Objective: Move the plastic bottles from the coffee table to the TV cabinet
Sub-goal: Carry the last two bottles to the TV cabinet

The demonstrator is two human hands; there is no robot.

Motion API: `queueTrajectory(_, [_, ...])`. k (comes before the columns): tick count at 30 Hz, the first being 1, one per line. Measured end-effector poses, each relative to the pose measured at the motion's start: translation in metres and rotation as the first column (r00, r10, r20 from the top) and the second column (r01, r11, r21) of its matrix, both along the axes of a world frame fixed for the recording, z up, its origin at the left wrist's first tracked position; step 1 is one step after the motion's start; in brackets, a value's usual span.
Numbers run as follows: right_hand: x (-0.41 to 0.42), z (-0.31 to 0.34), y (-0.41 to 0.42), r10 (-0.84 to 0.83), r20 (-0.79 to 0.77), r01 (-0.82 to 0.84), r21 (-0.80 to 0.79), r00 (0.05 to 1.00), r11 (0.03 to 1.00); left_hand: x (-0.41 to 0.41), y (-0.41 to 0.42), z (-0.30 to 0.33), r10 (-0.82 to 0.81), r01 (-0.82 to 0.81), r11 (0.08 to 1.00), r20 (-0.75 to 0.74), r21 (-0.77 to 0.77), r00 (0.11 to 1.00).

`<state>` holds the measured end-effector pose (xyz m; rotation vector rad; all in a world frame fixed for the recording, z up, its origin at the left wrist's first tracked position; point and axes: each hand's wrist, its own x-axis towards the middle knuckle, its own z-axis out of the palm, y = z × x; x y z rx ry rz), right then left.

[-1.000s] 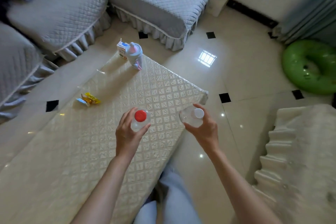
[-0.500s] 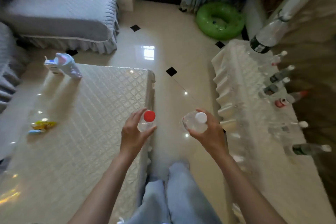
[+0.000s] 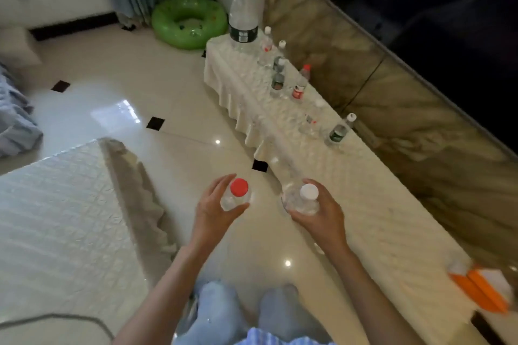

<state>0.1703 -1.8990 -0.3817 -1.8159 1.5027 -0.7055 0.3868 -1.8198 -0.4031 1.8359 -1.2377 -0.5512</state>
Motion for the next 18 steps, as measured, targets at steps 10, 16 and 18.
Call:
queueTrajectory(10, [-0.188,0.002,-0.029,-0.184,-0.031,0.186,0.084,0.983,0.979,-0.182,-0.092,0.006,-0.227,0.230,0.973,-0.134,0.010,0.965])
queueTrajectory(16, [-0.244,-0.003,-0.050,-0.333,-0.097,0.342,0.097,0.938,0.935,-0.242,-0.150,0.003,-0.372,0.383,0.922,-0.149,0.053,0.916])
queueTrajectory(18, [-0.254,-0.007,-0.061,-0.384,-0.111,0.394,0.092,0.917,0.914,-0.252,-0.172,-0.002,-0.416,0.431,0.899,-0.160,0.074,0.895])
